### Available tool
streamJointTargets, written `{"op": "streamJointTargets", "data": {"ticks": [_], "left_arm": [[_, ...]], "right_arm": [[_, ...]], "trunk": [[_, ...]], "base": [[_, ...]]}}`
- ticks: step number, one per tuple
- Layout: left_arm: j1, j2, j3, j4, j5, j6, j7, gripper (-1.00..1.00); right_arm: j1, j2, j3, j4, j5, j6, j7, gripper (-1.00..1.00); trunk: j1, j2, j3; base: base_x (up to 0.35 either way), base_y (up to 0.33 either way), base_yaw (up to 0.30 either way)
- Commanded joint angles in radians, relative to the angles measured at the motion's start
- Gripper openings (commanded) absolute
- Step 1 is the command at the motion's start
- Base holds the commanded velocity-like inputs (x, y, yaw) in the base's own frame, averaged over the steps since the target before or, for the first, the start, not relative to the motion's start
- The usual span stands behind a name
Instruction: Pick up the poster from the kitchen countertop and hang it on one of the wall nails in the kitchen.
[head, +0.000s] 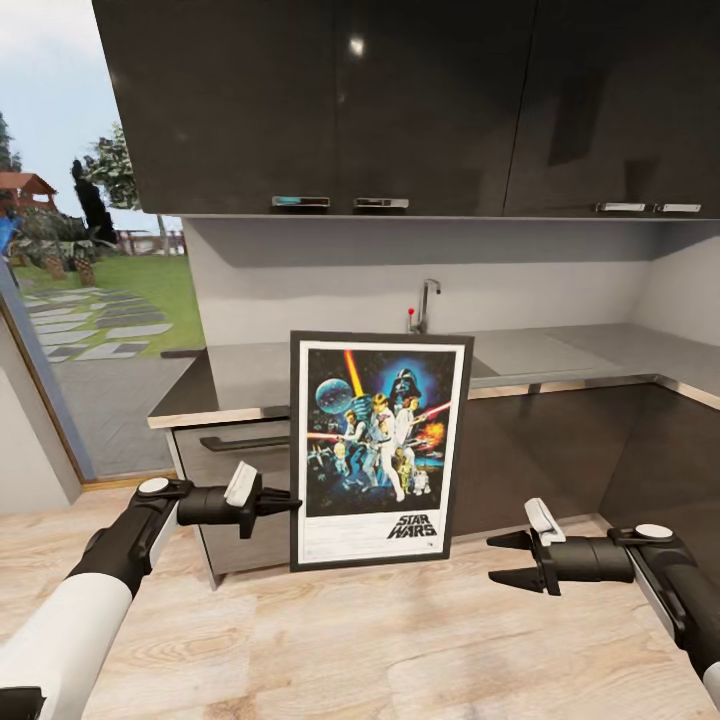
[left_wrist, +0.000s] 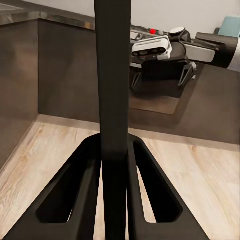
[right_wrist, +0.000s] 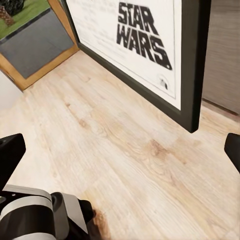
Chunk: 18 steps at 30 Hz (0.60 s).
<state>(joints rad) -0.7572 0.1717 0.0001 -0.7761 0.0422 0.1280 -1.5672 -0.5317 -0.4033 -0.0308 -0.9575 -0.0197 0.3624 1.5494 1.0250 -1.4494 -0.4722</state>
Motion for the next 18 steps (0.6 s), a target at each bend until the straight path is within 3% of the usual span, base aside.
{"op": "streamJointTargets", "data": {"ticks": [1, 18], "left_arm": [[-0.001, 0.0, 0.0, 0.003, 0.001, 0.007, -0.004, -1.0], [-0.001, -0.004, -0.004, 0.037, 0.002, -0.01, -0.004, -1.0]], "right_arm": [[-0.001, 0.0, 0.0, 0.0, -0.002, 0.01, 0.003, 1.0], [-0.001, 0.004, 0.002, 0.0, -0.002, 0.007, 0.003, 1.0]], "trunk": [[0.0, -0.001, -0.001], [0.0, -0.001, -0.001]], "base": [[0.0, 0.0, 0.0], [0.0, 0.0, 0.0]]}}
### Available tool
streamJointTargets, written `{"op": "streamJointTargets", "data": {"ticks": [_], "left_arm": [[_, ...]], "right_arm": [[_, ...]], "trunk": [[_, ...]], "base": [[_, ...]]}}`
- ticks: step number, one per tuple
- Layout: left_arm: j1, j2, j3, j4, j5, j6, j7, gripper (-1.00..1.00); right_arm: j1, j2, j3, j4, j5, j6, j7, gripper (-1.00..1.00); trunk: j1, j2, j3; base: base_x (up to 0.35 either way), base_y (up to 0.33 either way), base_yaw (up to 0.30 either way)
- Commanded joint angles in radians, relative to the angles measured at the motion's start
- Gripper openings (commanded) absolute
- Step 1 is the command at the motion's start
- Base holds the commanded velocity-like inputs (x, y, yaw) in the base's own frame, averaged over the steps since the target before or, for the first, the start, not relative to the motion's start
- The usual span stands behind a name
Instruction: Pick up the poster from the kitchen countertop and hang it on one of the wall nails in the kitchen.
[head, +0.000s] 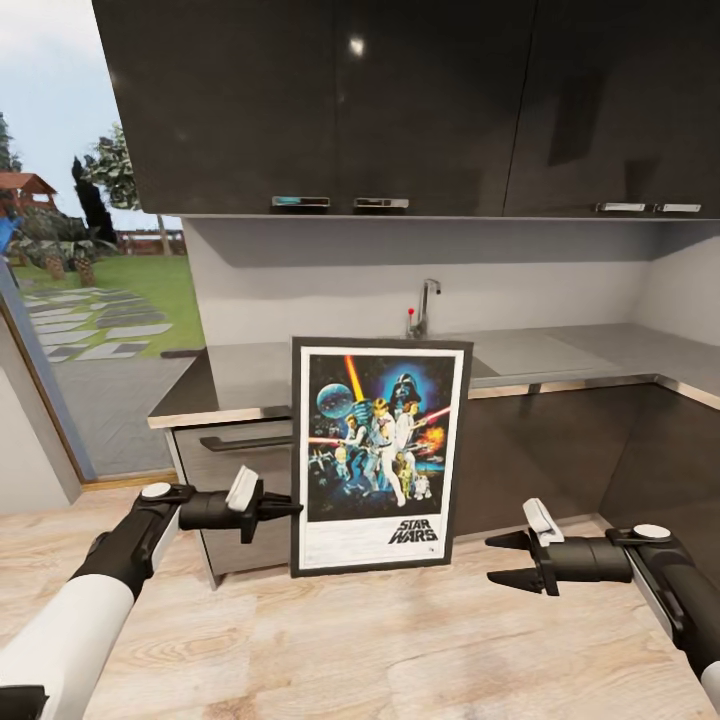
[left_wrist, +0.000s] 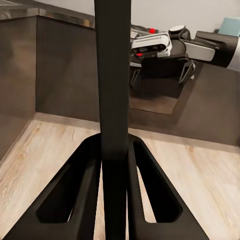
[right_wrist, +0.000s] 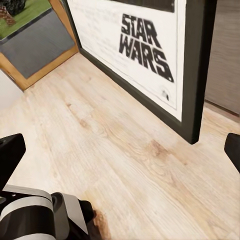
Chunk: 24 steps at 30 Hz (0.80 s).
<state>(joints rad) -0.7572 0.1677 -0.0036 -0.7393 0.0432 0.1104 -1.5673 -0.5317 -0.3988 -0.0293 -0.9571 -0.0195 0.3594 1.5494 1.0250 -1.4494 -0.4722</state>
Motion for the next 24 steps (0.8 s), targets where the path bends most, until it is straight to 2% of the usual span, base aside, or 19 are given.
{"op": "streamJointTargets", "data": {"ticks": [1, 10, 24], "left_arm": [[-0.001, 0.0, -0.007, 0.0, 0.001, 0.006, -0.003, -1.0], [-0.001, -0.001, -0.026, 0.0, 0.002, 0.003, -0.003, -1.0], [-0.001, -0.032, -0.039, -0.005, 0.003, 0.003, -0.003, -1.0]], "right_arm": [[-0.001, 0.0, 0.0, 0.0, -0.002, 0.01, 0.003, 1.0], [0.0, 0.001, 0.001, 0.005, -0.002, 0.01, 0.002, 1.0], [-0.001, 0.003, 0.002, 0.012, -0.002, 0.009, 0.001, 1.0]], "trunk": [[0.0, -0.001, -0.001], [0.0, -0.001, -0.001], [0.0, -0.001, -0.001]], "base": [[0.0, 0.0, 0.0], [0.0, 0.0, 0.0], [0.0, 0.0, 0.0]]}}
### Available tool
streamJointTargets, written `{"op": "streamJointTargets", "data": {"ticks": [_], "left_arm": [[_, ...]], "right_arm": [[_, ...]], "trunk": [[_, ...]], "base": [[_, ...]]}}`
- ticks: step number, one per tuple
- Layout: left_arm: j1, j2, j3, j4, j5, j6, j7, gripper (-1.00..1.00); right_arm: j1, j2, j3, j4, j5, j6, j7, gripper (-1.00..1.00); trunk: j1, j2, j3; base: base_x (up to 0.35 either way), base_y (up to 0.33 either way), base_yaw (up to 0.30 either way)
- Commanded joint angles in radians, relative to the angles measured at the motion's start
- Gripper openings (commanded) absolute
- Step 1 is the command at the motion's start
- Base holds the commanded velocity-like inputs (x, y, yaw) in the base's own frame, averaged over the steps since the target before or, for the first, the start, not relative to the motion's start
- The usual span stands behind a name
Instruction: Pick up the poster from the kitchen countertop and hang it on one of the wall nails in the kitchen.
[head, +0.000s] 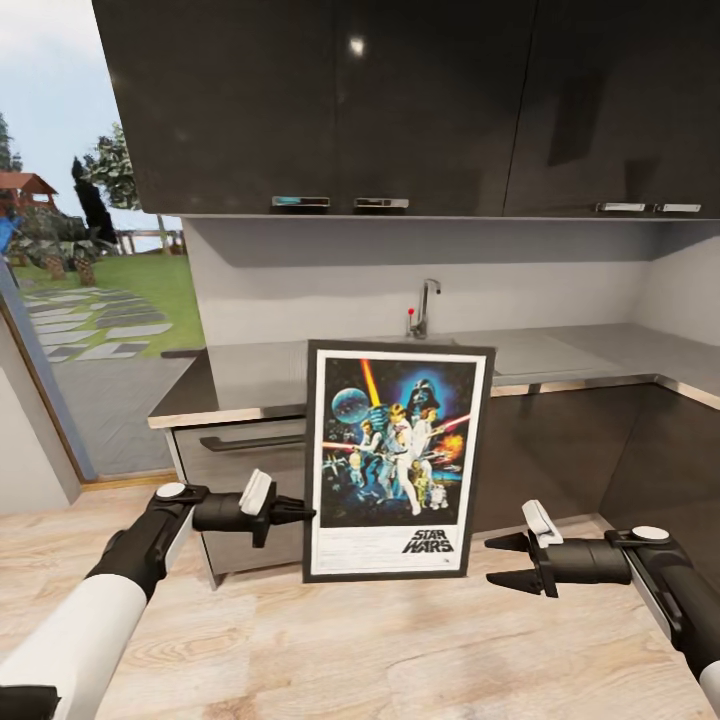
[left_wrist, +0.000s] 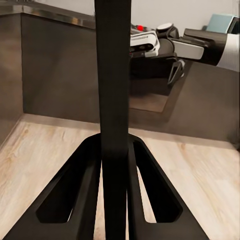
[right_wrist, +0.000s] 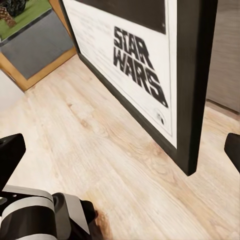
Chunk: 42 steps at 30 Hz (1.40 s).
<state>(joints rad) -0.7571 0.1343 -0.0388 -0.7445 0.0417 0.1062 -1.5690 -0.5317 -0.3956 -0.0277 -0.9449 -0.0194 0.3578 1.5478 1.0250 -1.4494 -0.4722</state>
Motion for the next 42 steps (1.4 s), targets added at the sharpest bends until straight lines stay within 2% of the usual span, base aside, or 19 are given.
{"op": "streamJointTargets", "data": {"ticks": [1, 18, 39, 42], "left_arm": [[-0.001, -0.001, -0.004, -0.001, 0.004, 0.007, -0.002, -1.0], [-0.001, -0.01, -0.006, -0.001, 0.004, 0.006, -0.002, -1.0], [-0.001, -0.012, -0.007, -0.009, 0.004, 0.007, -0.002, -1.0], [-0.001, -0.012, -0.008, -0.01, 0.004, 0.007, -0.002, -1.0]], "right_arm": [[-0.001, 0.0, 0.0, 0.0, -0.002, 0.01, 0.003, 1.0], [-0.003, -0.003, -0.004, 0.041, -0.001, -0.049, 0.002, 1.0], [-0.078, 0.003, -0.002, 0.137, 0.023, -0.058, -0.005, 1.0], [-0.088, 0.009, -0.002, 0.158, 0.024, -0.089, -0.005, 1.0]], "trunk": [[0.0, -0.001, -0.001], [0.0, -0.001, -0.001], [0.0, -0.001, -0.001], [0.0, -0.001, -0.001]], "base": [[0.0, 0.0, 0.0], [0.0, 0.0, 0.0], [0.0, 0.0, 0.0], [0.0, 0.0, 0.0]]}}
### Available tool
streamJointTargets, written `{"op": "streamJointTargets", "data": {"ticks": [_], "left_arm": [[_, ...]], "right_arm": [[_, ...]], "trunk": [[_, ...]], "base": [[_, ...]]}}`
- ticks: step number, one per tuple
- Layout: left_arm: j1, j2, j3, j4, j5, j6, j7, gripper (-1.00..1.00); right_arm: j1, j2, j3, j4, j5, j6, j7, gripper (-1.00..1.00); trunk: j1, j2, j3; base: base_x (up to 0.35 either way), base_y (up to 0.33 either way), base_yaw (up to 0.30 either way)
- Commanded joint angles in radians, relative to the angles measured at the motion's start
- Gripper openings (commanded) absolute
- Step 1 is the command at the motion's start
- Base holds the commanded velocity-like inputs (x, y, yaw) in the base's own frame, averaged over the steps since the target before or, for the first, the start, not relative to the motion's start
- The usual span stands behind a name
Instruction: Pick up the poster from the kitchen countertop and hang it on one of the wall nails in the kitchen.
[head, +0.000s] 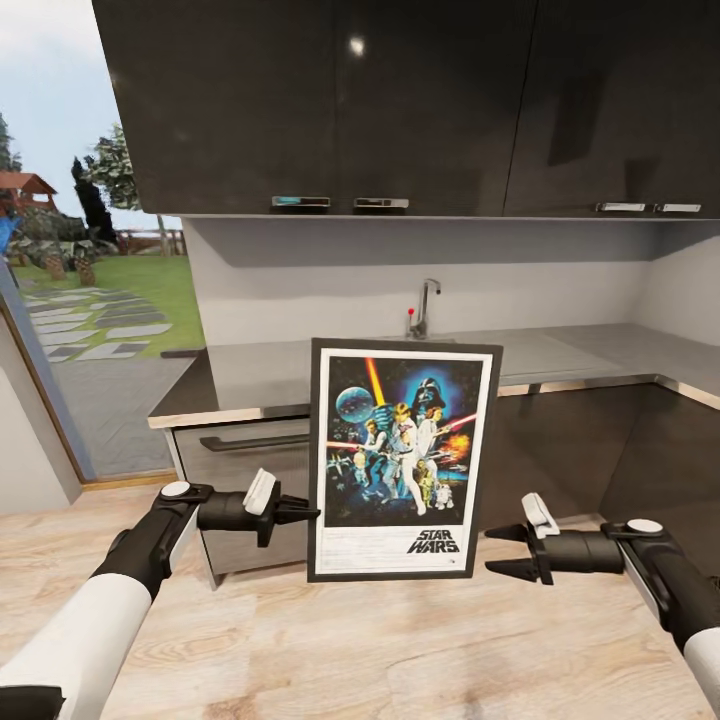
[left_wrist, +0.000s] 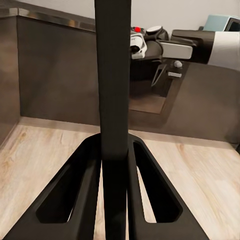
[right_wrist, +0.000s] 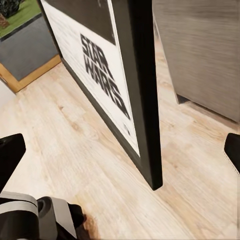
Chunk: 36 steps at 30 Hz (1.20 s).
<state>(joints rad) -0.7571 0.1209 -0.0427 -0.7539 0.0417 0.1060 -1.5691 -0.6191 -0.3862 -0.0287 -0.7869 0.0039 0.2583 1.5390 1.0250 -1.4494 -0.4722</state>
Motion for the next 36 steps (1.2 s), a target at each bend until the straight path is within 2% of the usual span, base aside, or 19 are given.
{"op": "streamJointTargets", "data": {"ticks": [1, 13, 36], "left_arm": [[-0.001, 0.001, -0.004, -0.001, 0.004, 0.007, -0.002, -1.0], [-0.001, -0.025, -0.005, -0.004, 0.004, 0.007, -0.002, -1.0], [-0.001, -0.028, -0.003, -0.004, 0.004, 0.008, -0.002, -1.0]], "right_arm": [[-0.006, 0.003, -0.001, 0.013, 0.001, -0.017, 0.005, 1.0], [-0.012, 0.007, 0.0, 0.03, -0.001, -0.048, 0.006, 1.0], [-0.012, 0.009, 0.001, 0.03, -0.001, -0.051, 0.007, 1.0]], "trunk": [[0.0, -0.001, -0.001], [0.0, -0.001, -0.001], [0.0, -0.001, -0.001]], "base": [[0.0, 0.0, 0.0], [0.0, 0.0, 0.0], [0.0, 0.0, 0.0]]}}
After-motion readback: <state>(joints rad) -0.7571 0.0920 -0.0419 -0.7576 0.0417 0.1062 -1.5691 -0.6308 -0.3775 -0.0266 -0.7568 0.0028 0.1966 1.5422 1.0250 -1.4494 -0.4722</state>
